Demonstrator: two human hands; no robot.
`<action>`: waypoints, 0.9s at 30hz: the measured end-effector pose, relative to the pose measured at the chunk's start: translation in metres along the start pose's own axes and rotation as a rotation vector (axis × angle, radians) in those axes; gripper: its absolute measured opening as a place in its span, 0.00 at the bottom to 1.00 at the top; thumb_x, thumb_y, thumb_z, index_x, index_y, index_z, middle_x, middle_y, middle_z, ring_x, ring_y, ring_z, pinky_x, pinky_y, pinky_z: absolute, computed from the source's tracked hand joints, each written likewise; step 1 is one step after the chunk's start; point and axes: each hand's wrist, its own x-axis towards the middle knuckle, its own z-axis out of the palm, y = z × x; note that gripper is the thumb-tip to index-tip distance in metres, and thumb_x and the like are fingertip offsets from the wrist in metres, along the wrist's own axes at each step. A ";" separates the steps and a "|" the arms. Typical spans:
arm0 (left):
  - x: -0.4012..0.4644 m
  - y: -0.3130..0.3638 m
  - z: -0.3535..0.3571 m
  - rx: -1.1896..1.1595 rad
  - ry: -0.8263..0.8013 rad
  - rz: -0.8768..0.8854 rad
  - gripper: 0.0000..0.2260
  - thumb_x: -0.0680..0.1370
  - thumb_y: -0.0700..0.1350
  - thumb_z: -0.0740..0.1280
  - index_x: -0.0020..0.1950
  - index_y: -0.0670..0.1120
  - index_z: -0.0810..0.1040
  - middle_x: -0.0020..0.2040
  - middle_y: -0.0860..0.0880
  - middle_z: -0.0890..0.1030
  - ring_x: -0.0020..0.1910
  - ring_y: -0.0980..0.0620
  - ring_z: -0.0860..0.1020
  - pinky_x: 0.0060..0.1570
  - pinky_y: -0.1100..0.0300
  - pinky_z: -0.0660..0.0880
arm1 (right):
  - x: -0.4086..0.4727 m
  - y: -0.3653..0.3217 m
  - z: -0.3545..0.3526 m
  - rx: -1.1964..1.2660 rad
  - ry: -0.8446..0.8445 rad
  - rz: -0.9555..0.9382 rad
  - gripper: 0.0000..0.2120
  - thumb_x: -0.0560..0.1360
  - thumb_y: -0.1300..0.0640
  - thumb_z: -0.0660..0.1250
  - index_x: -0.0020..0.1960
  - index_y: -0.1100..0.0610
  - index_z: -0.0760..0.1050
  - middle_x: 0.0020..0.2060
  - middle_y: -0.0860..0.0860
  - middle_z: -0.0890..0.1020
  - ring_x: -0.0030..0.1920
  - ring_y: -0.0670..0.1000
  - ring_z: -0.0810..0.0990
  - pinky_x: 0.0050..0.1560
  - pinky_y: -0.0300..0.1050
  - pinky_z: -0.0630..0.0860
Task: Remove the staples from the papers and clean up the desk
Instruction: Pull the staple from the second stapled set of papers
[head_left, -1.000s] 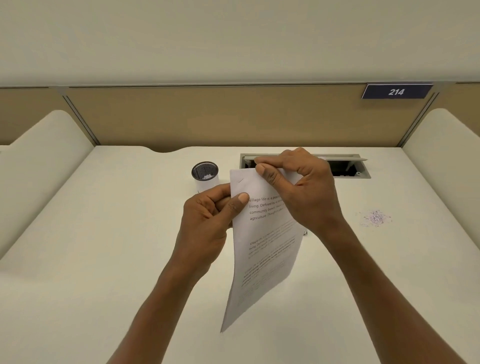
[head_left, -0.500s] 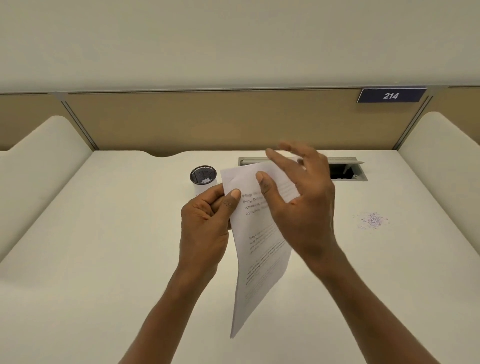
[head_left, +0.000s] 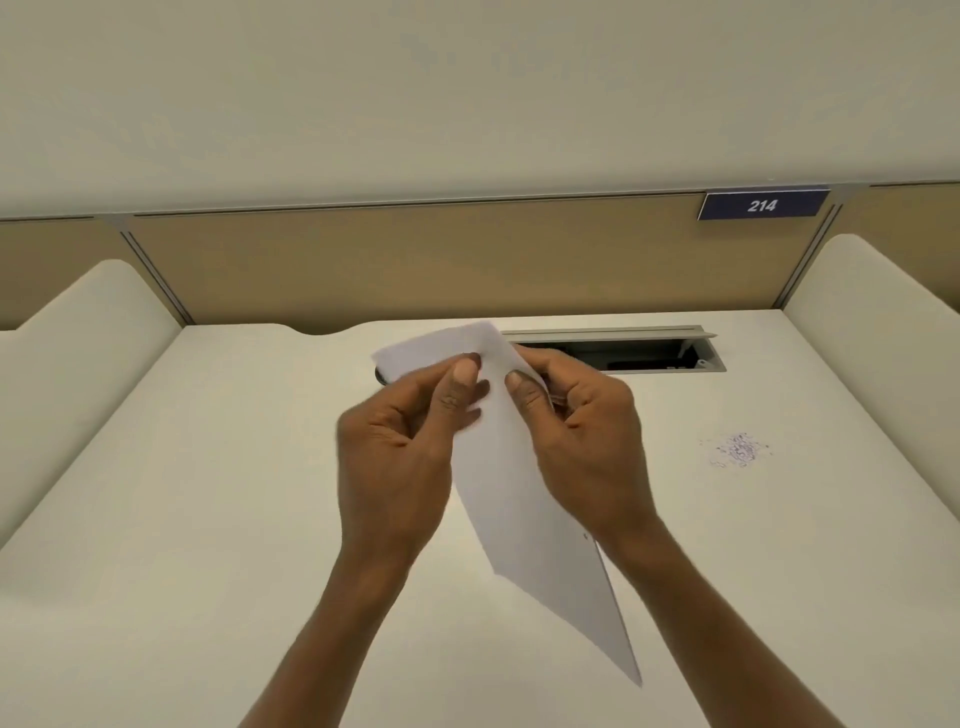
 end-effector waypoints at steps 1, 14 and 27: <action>0.005 -0.003 -0.005 0.125 0.083 0.102 0.09 0.77 0.48 0.71 0.54 0.45 0.85 0.47 0.54 0.87 0.48 0.56 0.85 0.48 0.61 0.80 | 0.004 -0.003 -0.004 0.052 -0.021 0.065 0.09 0.79 0.62 0.65 0.55 0.52 0.81 0.45 0.43 0.85 0.45 0.45 0.84 0.45 0.38 0.81; 0.036 0.000 -0.036 0.406 -0.075 0.009 0.03 0.76 0.48 0.73 0.43 0.55 0.85 0.40 0.69 0.83 0.41 0.70 0.80 0.37 0.78 0.70 | 0.018 0.003 -0.024 0.567 -0.307 0.588 0.11 0.78 0.58 0.66 0.54 0.65 0.81 0.50 0.60 0.85 0.45 0.56 0.84 0.50 0.51 0.81; 0.034 -0.005 -0.032 0.383 -0.059 -0.032 0.03 0.75 0.48 0.74 0.43 0.52 0.87 0.40 0.63 0.85 0.41 0.66 0.81 0.37 0.78 0.69 | 0.012 0.005 -0.025 0.529 -0.267 0.601 0.10 0.78 0.58 0.66 0.53 0.63 0.82 0.49 0.60 0.85 0.43 0.56 0.84 0.48 0.49 0.81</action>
